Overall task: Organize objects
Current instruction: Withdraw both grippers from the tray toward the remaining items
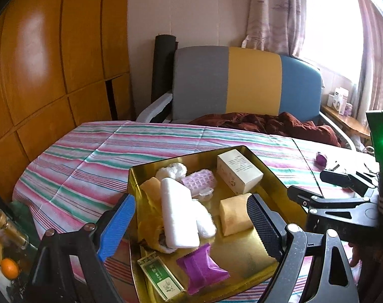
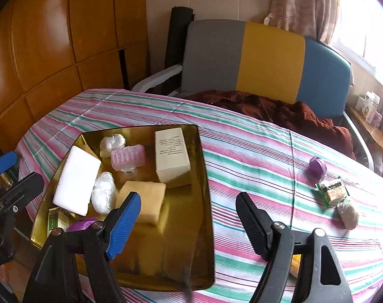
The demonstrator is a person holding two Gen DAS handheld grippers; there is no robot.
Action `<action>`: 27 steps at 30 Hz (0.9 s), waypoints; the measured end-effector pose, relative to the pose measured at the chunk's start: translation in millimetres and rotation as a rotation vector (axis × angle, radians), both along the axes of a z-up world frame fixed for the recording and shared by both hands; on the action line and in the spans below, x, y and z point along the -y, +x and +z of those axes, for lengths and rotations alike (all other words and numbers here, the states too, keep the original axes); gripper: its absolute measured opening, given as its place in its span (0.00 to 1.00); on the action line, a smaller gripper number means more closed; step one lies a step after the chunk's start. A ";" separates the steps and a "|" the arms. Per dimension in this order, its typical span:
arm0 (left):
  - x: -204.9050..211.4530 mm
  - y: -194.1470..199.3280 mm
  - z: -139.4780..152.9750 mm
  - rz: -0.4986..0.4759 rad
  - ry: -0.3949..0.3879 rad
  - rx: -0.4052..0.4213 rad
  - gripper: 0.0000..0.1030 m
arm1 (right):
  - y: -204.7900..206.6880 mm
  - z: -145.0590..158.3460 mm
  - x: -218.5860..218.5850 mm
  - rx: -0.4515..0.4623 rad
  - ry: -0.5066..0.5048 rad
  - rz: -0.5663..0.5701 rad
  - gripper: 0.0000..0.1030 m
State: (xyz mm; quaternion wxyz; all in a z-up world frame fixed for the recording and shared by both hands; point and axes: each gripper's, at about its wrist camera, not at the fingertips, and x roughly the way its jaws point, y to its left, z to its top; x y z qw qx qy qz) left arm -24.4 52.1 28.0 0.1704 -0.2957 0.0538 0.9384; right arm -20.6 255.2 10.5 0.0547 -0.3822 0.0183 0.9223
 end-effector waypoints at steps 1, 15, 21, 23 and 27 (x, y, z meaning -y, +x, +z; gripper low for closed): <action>-2.0 1.4 0.1 -0.005 -0.004 0.000 0.88 | 2.3 0.1 -2.8 -0.001 -0.002 -0.005 0.77; -39.8 11.7 -0.2 -0.104 -0.055 0.004 0.88 | 20.1 4.5 -82.6 0.010 0.000 -0.149 0.77; -58.0 14.6 -5.7 -0.162 -0.071 0.023 0.88 | 30.3 10.3 -141.5 0.010 -0.007 -0.252 0.77; -62.8 15.1 -7.0 -0.177 -0.073 0.027 0.88 | 36.4 13.0 -168.2 0.008 -0.014 -0.307 0.77; -74.9 15.3 -8.4 -0.210 -0.076 0.037 0.88 | 49.0 13.3 -220.4 0.012 -0.022 -0.417 0.77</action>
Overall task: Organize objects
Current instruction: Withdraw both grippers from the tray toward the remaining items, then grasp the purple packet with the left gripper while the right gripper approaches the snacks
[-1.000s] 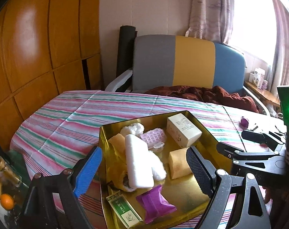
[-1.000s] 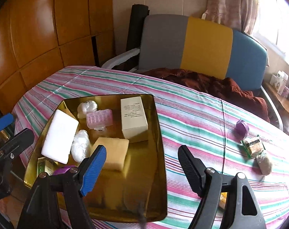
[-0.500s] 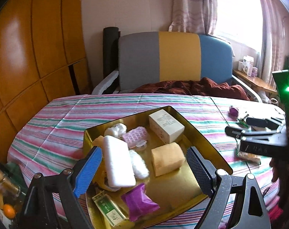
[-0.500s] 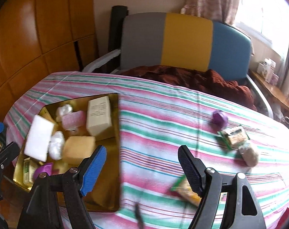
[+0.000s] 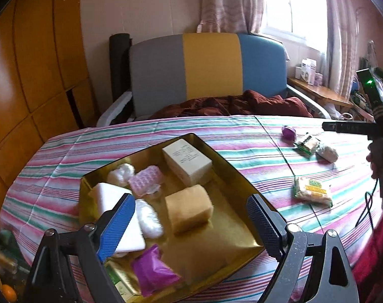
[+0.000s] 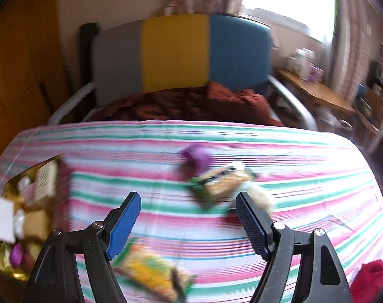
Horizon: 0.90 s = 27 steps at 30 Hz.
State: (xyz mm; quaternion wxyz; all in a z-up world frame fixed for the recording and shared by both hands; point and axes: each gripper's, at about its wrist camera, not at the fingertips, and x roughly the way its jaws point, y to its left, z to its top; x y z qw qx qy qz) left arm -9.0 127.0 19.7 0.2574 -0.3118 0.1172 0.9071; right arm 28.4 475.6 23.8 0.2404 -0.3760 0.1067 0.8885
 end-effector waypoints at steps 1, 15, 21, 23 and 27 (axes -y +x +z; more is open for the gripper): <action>-3.0 -0.2 -0.6 -0.007 -0.002 0.003 0.88 | 3.7 -1.0 -14.0 0.001 -0.006 -0.031 0.77; -79.1 -7.6 -4.3 -0.151 -0.024 0.067 0.88 | 67.4 -47.2 -135.3 -0.074 -0.355 -0.408 0.77; -130.0 -27.5 -6.4 -0.227 0.008 0.164 0.88 | 66.3 -50.5 -134.4 -0.069 -0.383 -0.385 0.77; -146.9 -36.7 -7.6 -0.240 0.021 0.200 0.87 | 64.2 -51.6 -134.6 -0.066 -0.390 -0.378 0.77; -181.3 -52.9 -12.9 -0.265 0.022 0.244 0.84 | 62.3 -53.7 -135.9 -0.065 -0.411 -0.371 0.77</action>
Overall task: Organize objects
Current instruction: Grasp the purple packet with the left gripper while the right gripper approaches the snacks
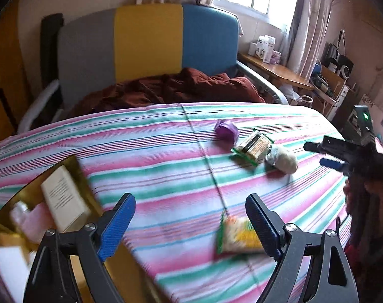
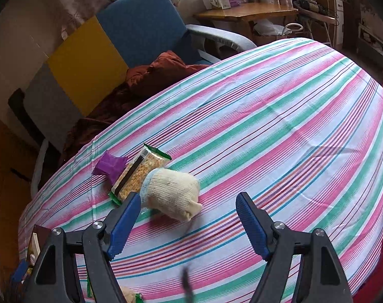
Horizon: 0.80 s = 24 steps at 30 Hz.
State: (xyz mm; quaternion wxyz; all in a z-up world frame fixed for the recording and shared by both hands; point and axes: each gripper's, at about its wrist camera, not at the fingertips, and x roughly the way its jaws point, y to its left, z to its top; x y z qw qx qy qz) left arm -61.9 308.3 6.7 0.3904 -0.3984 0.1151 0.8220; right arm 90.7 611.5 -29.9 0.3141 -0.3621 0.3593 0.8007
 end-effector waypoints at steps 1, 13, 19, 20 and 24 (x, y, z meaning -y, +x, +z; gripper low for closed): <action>-7.3 -3.2 -1.5 -0.006 -0.004 0.004 0.84 | -0.8 -1.0 -0.3 0.002 -0.007 0.003 0.77; -98.6 -55.4 -32.5 -0.040 -0.024 0.180 0.66 | -9.5 -7.3 3.4 0.014 -0.062 0.060 0.77; -143.6 -74.4 -47.4 -0.026 -0.016 0.270 0.66 | -11.0 -6.2 4.6 -0.002 -0.067 0.074 0.77; -150.0 -76.7 -49.4 -0.020 -0.010 0.283 0.66 | -10.8 -6.2 4.5 -0.008 -0.071 0.075 0.77; -175.8 -93.2 -58.1 0.033 0.008 0.317 0.68 | -10.5 -5.9 4.4 -0.022 -0.084 0.084 0.77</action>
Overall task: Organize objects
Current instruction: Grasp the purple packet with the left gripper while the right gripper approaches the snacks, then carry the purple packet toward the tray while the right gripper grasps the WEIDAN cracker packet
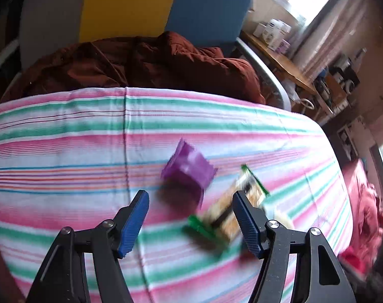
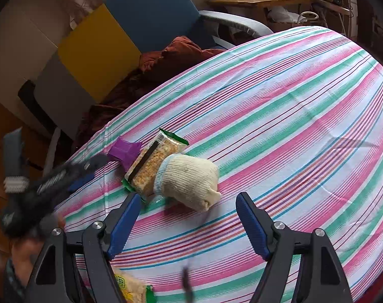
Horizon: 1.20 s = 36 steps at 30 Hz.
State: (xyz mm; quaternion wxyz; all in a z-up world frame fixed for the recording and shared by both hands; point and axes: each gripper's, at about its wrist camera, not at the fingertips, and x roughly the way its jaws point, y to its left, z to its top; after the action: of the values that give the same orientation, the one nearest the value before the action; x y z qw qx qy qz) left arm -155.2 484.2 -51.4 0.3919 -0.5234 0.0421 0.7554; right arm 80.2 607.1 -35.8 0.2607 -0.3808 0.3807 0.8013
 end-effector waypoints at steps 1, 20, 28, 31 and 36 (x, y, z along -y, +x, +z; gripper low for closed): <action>-4.5 -3.9 -2.7 0.016 0.004 0.013 0.68 | -0.5 -0.1 0.5 -0.003 -0.003 0.005 0.77; 2.3 -5.8 -31.0 -0.074 -0.057 -0.046 0.52 | -8.2 -1.3 8.0 -0.021 -0.032 0.083 0.77; 53.5 13.4 -24.8 -0.093 -0.053 -0.061 0.52 | -24.3 -11.1 19.4 0.058 -0.016 0.163 0.77; 70.1 28.4 -17.7 -0.112 -0.057 -0.089 0.52 | -31.9 -14.0 28.2 0.068 -0.020 0.233 0.77; 95.1 48.4 0.6 -0.114 -0.036 -0.133 0.52 | -45.8 -15.6 49.4 0.110 0.022 0.350 0.77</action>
State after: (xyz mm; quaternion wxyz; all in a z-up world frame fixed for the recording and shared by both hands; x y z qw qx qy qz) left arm -106.7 389.0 -50.8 0.4210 -0.4759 0.1114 0.7641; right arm 34.4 557.8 -51.4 0.1418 -0.4815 0.2850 0.8166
